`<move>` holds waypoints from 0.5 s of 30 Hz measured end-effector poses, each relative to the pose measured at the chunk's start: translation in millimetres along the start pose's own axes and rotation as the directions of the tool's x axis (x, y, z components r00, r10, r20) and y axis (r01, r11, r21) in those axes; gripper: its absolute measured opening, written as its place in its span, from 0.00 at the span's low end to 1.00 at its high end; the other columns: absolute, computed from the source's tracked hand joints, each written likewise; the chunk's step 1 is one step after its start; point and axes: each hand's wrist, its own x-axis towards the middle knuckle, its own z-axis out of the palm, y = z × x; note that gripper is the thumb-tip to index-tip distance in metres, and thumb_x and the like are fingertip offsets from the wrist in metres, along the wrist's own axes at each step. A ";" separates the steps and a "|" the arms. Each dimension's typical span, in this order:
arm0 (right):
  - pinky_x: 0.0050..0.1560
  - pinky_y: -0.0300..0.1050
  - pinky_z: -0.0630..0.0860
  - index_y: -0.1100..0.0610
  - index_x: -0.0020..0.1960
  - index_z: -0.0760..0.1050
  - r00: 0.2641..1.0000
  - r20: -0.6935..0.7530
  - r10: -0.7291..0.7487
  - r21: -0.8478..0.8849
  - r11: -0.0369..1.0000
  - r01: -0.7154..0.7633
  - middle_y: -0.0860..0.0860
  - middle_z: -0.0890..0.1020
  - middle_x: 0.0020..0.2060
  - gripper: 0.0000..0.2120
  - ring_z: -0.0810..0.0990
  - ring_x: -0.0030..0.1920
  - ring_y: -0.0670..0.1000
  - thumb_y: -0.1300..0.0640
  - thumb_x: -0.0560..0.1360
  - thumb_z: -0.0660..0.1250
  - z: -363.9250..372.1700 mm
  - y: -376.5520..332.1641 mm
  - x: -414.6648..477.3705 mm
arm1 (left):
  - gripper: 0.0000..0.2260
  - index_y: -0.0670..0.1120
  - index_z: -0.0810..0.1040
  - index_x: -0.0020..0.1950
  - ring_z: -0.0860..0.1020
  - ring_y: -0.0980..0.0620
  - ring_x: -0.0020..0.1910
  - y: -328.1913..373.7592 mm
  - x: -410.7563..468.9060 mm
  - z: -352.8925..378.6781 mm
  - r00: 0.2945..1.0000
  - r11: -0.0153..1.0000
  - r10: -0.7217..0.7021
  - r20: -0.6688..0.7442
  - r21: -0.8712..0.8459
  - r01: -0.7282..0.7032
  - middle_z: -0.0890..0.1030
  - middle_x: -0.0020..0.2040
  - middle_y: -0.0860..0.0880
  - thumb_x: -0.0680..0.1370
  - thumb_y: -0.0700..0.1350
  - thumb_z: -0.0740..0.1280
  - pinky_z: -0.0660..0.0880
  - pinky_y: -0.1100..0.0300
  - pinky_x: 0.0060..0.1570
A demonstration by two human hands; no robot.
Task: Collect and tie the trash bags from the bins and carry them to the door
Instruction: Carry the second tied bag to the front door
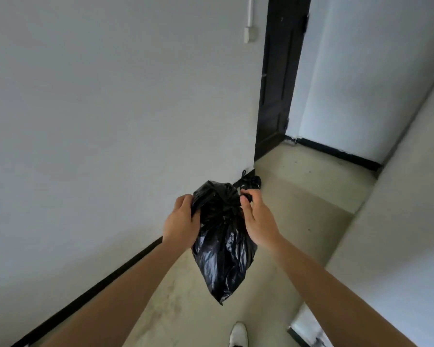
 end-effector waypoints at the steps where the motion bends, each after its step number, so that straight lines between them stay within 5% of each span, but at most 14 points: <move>1: 0.25 0.38 0.60 0.52 0.65 0.64 1.000 -0.013 0.003 -0.014 1.000 -0.004 0.52 0.69 0.26 0.17 0.66 0.22 0.46 0.43 0.83 0.49 7.2 16.0 27.2 | 0.11 0.44 0.72 0.63 0.79 0.41 0.49 -3.4 29.7 12.5 1.000 1.000 0.000 0.021 0.000 0.000 0.73 0.63 0.46 0.81 0.43 0.60 0.75 0.51 0.47; 7: 0.27 0.46 0.62 0.55 0.60 0.67 0.999 -0.037 -0.010 -0.128 0.992 0.005 0.45 0.69 0.27 0.14 0.69 0.25 0.48 0.47 0.83 0.52 19.8 73.5 195.0 | 0.08 0.46 0.72 0.59 0.78 0.44 0.49 -3.0 212.1 58.5 0.993 1.000 0.017 0.113 -0.014 -0.015 0.76 0.56 0.48 0.82 0.45 0.60 0.74 0.51 0.48; 15: 0.32 0.46 0.70 0.59 0.60 0.72 0.996 0.041 -0.085 -0.367 0.925 0.094 0.53 0.79 0.39 0.14 0.76 0.32 0.53 0.50 0.83 0.57 21.9 118.4 382.3 | 0.08 0.45 0.72 0.58 0.78 0.41 0.49 -4.4 418.8 107.4 0.987 0.997 0.074 0.143 -0.036 -0.070 0.76 0.57 0.46 0.81 0.45 0.60 0.75 0.50 0.47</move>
